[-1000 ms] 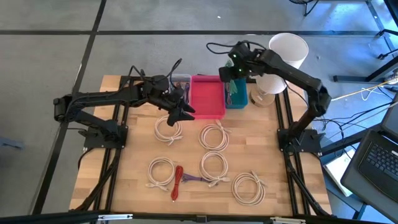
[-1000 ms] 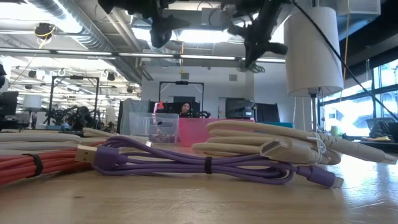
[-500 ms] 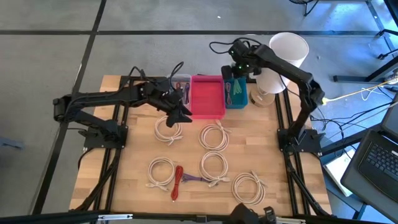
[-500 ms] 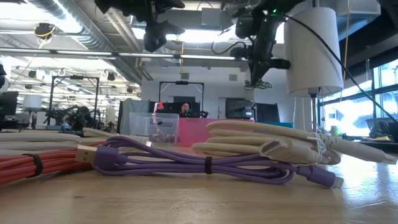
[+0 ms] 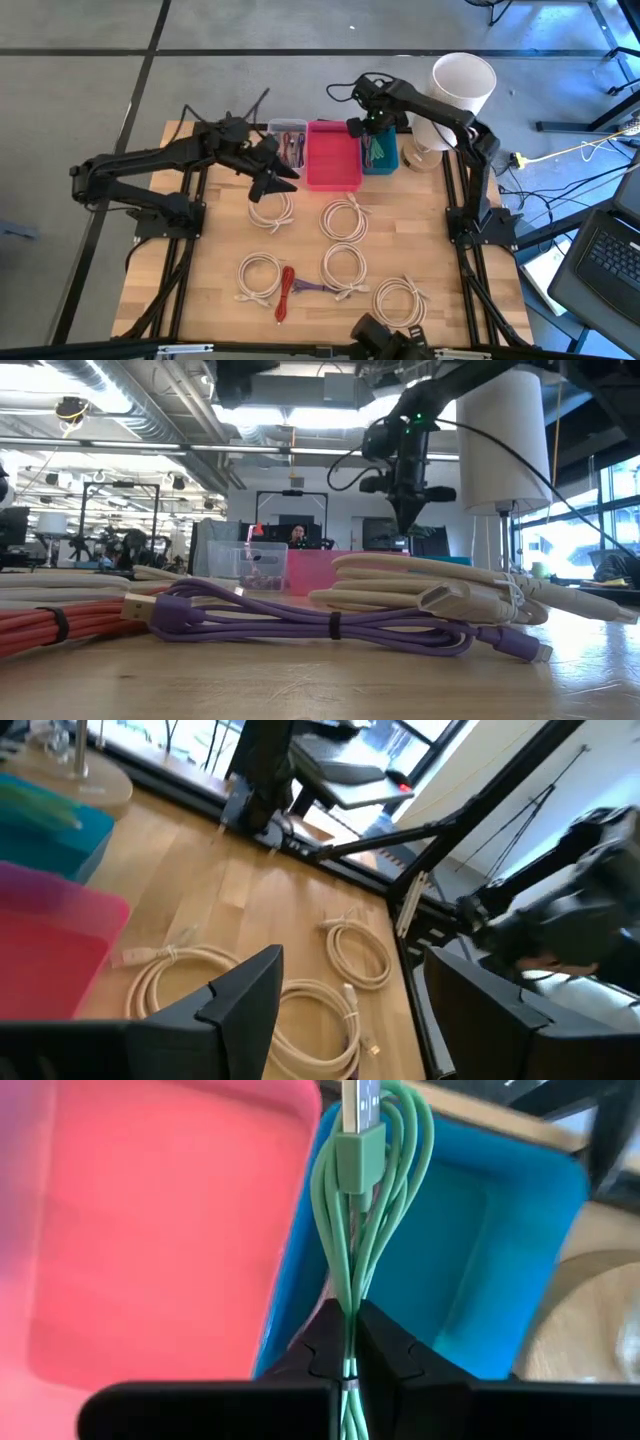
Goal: Pick & Place USB Port
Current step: Put the green USB cable into the blue bin, then put the purple USB cable into the blue bin
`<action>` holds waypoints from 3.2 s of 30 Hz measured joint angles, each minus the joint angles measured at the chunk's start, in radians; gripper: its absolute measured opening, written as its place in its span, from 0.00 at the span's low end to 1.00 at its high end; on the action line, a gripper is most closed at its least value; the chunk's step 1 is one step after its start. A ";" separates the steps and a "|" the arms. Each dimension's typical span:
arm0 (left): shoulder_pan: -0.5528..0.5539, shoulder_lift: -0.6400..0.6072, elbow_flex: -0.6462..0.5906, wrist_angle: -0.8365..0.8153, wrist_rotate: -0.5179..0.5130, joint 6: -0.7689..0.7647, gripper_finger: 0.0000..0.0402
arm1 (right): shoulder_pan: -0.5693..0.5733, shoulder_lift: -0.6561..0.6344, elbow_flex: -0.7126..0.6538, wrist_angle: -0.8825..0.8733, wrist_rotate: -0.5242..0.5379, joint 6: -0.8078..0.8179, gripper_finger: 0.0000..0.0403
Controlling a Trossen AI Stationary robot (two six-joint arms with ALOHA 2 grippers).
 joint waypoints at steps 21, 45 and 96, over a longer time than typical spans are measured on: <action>0.000 -0.163 0.000 -0.081 -0.001 0.037 0.59 | -0.065 0.051 -0.115 0.073 -0.060 0.103 0.02; 0.000 -0.164 0.000 -0.122 0.000 0.054 0.59 | -0.065 0.051 -0.281 0.320 -0.082 0.127 0.20; 0.001 -0.164 0.000 -0.126 -0.001 0.057 0.59 | 0.948 -0.436 -0.220 0.390 -0.189 0.286 0.54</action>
